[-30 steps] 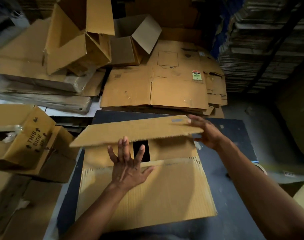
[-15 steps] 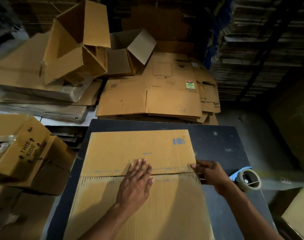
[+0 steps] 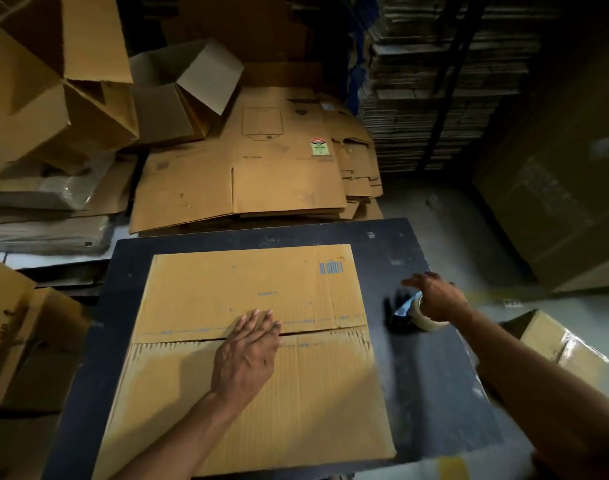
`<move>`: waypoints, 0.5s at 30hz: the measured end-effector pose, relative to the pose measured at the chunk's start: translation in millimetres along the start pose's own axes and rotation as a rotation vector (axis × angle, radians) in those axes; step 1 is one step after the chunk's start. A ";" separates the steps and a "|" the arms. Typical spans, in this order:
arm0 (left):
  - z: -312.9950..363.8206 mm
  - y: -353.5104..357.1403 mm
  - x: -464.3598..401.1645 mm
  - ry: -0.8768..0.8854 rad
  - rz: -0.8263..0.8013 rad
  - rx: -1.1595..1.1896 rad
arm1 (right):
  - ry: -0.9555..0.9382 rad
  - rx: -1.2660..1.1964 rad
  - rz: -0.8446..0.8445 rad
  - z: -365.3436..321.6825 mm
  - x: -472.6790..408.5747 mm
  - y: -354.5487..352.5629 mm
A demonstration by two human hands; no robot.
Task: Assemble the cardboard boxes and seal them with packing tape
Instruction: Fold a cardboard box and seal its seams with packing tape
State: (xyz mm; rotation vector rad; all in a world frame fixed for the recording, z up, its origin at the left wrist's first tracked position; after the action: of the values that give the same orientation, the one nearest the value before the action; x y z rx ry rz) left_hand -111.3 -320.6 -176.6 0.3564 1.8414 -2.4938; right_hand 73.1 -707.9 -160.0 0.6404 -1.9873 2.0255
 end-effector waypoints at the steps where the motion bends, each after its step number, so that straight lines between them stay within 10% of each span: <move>1: 1.0 -1.0 -0.9 -0.013 0.001 0.017 | -0.013 0.104 -0.053 7.4 -9.2 5.7; 7: 5.1 -0.3 -0.5 -0.065 -0.009 0.054 | -0.008 0.176 -0.017 20.9 -22.0 22.2; 15: 80.2 17.3 -22.4 -0.146 -0.051 0.047 | 0.016 -0.380 0.331 40.1 35.0 -51.7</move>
State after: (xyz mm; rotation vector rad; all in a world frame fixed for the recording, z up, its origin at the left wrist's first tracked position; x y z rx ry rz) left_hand -100.5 -404.3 -166.2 0.1259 1.7615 -2.5243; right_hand 71.8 -749.6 -98.6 0.2239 -2.5101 1.7184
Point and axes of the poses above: each hand's wrist, its own x-axis away from the middle knuckle, its own y-axis out of the palm, z = x × y, the point moved 2 cm from there along -x, towards the middle knuckle, and after that the axes turned 1 degree about x, right-handed, at the moved point
